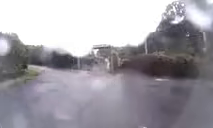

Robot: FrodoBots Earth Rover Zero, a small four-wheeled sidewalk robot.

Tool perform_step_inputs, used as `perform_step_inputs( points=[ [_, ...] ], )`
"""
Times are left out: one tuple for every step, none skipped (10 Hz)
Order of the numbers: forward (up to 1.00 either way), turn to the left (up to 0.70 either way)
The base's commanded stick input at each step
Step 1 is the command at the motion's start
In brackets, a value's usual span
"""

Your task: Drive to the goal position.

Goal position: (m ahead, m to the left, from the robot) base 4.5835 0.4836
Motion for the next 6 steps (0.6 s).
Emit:
perform_step_inputs(
  points=[
    [0.70, 0.35],
    [0.70, 0.35],
    [0.70, 0.35],
    [0.70, 0.35],
    [0.70, 0.17],
    [0.70, 0.00]
  ],
)
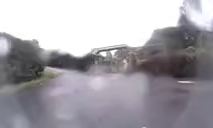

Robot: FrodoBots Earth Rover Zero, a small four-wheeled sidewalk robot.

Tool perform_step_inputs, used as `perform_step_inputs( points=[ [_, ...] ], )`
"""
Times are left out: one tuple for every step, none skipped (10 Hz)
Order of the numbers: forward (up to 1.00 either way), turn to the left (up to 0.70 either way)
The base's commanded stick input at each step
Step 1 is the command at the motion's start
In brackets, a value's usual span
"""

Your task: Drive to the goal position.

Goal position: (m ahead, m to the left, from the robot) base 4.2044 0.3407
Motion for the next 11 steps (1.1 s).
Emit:
perform_step_inputs(
  points=[
    [0.70, 0.00],
    [0.70, 0.00],
    [0.70, 0.00],
    [0.70, 0.00],
    [0.70, 0.00],
    [0.70, 0.00],
    [0.70, 0.00],
    [0.70, -0.04],
    [0.70, -0.27],
    [0.70, -0.35],
    [0.70, -0.35]
  ],
)
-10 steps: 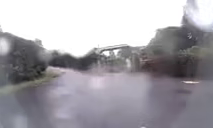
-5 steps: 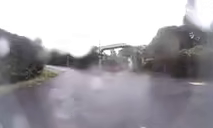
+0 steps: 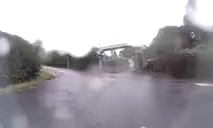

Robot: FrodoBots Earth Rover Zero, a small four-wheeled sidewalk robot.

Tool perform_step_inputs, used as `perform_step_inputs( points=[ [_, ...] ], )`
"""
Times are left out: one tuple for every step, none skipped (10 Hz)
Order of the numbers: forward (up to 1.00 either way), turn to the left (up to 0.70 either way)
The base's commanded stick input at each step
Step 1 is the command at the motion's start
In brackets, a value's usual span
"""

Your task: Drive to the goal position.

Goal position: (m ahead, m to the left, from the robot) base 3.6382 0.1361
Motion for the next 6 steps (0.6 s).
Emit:
perform_step_inputs(
  points=[
    [0.70, -0.35],
    [0.70, -0.35],
    [0.70, -0.35],
    [0.70, -0.20],
    [0.70, -0.04],
    [0.70, 0.00]
  ],
)
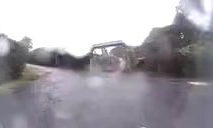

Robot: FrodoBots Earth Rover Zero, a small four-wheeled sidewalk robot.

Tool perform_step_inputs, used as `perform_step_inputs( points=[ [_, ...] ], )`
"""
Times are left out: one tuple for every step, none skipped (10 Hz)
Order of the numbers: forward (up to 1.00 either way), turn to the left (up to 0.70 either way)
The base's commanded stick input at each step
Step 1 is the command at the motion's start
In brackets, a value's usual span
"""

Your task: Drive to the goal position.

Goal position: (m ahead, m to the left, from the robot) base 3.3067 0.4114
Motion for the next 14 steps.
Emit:
perform_step_inputs(
  points=[
    [0.70, 0.00],
    [0.70, 0.00],
    [0.70, 0.00],
    [0.70, 0.00],
    [0.70, 0.00],
    [0.70, 0.00],
    [0.70, 0.00],
    [0.70, 0.00],
    [0.70, 0.00],
    [0.70, 0.00],
    [0.70, 0.00],
    [0.70, 0.00],
    [0.70, 0.00],
    [0.70, 0.00]
  ],
)
